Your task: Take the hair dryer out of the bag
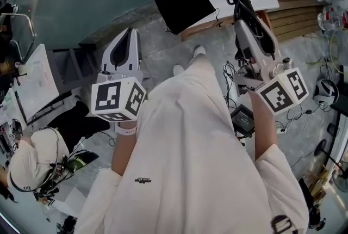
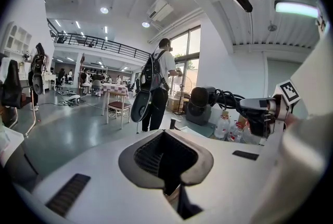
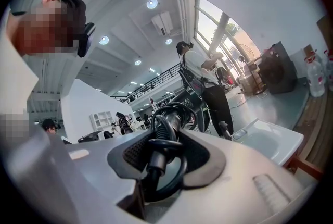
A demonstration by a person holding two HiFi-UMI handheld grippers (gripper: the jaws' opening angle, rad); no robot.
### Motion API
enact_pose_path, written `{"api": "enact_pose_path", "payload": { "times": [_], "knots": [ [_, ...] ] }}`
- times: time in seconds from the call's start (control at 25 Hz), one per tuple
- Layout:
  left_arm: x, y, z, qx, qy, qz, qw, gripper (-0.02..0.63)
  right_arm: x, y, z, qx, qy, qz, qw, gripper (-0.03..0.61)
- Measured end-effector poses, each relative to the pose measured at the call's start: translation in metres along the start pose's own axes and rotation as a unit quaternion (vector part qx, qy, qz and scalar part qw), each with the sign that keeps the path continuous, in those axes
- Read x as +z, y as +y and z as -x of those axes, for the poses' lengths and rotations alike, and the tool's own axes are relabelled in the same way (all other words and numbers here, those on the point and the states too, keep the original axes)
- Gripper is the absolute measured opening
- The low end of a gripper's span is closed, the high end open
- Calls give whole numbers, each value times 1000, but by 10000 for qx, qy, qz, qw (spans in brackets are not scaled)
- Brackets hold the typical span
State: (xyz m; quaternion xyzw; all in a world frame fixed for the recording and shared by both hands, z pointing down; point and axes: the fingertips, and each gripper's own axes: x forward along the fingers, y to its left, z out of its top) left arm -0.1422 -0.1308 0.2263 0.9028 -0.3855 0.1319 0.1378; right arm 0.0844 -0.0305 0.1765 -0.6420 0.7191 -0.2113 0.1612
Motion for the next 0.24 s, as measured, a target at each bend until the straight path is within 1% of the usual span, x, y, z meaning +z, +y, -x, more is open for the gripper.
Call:
{"api": "enact_pose_path", "payload": {
  "times": [0.24],
  "knots": [
    [-2,-3,-5,-41,27,-24,10000,6,-3,-3,0,-14,19,-27,10000,163]
  ]
}}
